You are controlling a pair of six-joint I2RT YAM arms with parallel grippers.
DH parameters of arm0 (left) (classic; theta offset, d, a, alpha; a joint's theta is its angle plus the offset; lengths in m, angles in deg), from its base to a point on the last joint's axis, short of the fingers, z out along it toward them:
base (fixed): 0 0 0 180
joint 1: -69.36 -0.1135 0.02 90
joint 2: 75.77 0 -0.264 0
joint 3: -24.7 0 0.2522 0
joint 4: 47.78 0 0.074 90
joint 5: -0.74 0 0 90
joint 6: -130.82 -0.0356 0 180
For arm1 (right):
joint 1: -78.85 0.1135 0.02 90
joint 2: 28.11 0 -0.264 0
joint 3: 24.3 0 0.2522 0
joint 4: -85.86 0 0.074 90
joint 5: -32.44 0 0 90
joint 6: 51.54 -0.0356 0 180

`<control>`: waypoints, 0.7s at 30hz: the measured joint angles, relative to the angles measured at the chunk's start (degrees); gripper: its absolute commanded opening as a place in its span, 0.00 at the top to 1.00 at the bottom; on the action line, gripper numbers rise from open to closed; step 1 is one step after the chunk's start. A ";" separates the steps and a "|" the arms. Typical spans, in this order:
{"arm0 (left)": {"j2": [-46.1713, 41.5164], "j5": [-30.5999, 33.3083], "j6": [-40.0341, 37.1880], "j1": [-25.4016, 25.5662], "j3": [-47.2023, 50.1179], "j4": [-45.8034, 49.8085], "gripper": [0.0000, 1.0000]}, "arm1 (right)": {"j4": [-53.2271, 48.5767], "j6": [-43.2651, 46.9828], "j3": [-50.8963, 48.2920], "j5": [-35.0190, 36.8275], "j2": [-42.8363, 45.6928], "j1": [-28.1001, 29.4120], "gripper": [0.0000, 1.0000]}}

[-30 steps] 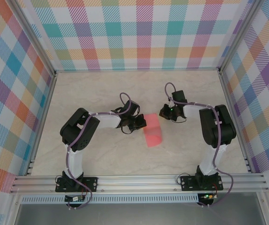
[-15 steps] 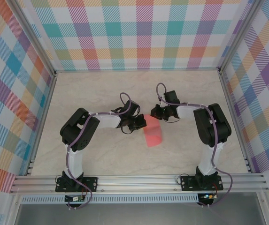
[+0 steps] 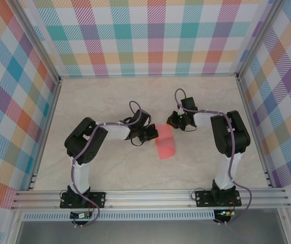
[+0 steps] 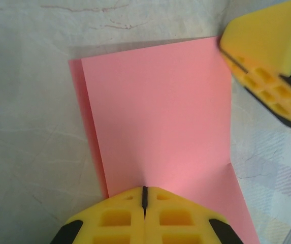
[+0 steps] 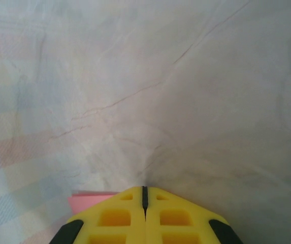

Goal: Fold a paper plane with a square sheet of paper (pick it up from the middle)
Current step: Fold the square sheet of paper in half at the center of the table.

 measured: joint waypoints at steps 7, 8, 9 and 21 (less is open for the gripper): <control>0.00 0.00 0.00 0.00 0.02 -0.04 1.00 | -2.38 1.46 -1.05 5.38 5.11 -3.96 1.00; 0.00 0.00 0.00 -0.02 0.02 -0.04 1.00 | -3.04 2.05 -1.57 4.66 6.91 -3.98 1.00; 0.00 0.00 0.00 0.00 0.02 -0.07 1.00 | -3.58 2.60 -2.14 3.45 8.92 -3.76 1.00; 0.00 0.02 -0.02 0.00 0.02 -0.11 1.00 | -10.38 6.10 -9.55 -11.28 14.32 2.21 1.00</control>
